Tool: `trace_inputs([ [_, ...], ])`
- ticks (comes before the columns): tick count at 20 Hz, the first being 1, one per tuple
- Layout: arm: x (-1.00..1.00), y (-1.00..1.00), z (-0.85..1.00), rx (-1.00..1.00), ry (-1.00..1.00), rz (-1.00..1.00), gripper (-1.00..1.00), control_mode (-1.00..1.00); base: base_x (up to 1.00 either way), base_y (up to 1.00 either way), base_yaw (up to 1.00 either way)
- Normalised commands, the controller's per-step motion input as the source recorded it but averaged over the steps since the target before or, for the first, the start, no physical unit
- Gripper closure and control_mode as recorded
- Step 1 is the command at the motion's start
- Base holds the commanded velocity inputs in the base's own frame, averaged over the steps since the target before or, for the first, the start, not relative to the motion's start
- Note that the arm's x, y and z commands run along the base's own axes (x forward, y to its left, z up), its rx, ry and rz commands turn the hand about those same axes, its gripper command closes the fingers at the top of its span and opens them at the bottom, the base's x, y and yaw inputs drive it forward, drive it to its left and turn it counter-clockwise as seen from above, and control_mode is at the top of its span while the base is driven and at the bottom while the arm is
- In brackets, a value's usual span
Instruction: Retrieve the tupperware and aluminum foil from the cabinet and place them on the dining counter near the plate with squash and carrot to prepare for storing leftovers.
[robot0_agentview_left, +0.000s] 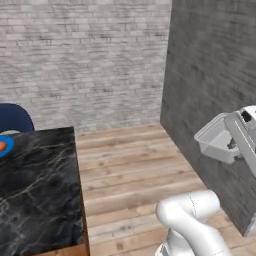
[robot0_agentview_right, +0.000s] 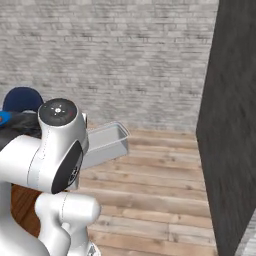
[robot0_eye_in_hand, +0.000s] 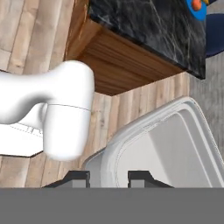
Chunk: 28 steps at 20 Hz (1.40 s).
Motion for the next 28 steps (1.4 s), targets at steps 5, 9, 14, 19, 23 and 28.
trace_inputs([
  [5,0.00,0.00,0.00,0.00,0.00,0.00,1.00,1.00,1.00,-0.27,0.24],
  [9,0.00,0.00,0.00,0.00,0.00,0.00,1.00,1.00,1.00,-0.34,0.27],
  [14,0.00,0.00,0.00,0.00,0.00,0.00,1.00,1.00,1.00,-0.33,0.46],
  [19,0.00,0.00,0.00,0.00,0.00,0.00,1.00,1.00,1.00,-0.17,0.62],
  [23,0.00,0.00,0.00,0.00,0.00,0.00,1.00,1.00,0.96,-0.57,0.53],
  [28,0.00,0.00,0.00,0.00,0.00,0.00,1.00,1.00,0.89,-0.67,0.51],
])
